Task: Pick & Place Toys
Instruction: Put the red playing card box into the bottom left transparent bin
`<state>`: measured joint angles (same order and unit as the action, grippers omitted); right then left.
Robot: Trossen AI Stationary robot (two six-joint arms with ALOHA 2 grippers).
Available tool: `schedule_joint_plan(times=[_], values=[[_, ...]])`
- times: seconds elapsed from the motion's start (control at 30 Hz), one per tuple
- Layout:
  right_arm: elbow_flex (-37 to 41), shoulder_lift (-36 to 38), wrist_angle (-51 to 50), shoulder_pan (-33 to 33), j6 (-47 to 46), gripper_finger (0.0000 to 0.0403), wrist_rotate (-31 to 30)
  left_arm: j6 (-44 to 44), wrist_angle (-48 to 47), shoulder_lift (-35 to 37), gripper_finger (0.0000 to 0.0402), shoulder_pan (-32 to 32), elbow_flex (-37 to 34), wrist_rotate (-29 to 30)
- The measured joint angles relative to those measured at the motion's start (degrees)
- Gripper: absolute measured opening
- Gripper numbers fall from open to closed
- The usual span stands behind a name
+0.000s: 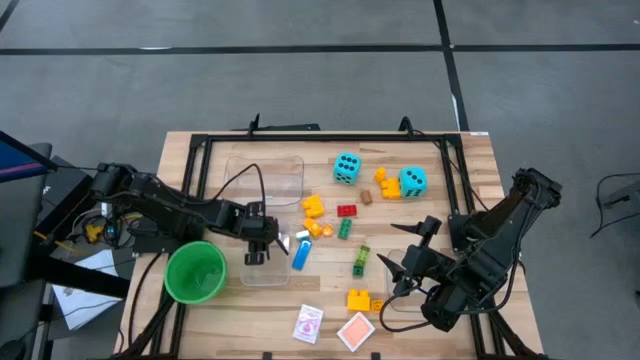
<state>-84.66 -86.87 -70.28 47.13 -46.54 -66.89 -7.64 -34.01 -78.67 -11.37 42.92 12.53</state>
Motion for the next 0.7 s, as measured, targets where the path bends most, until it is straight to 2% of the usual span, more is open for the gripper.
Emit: schedule_joint_plan(times=[0.4,0.7], values=[[0.0,0.0,0.0,0.0,0.0,0.0356,0.0,3.5,-1.0,0.0,0.0166,-1.6,0.0,0.7],[0.0,0.0,0.0,0.0,0.0,0.0356,0.2,7.9,-1.1,0.0,0.0137,-1.6,0.0,1.5]])
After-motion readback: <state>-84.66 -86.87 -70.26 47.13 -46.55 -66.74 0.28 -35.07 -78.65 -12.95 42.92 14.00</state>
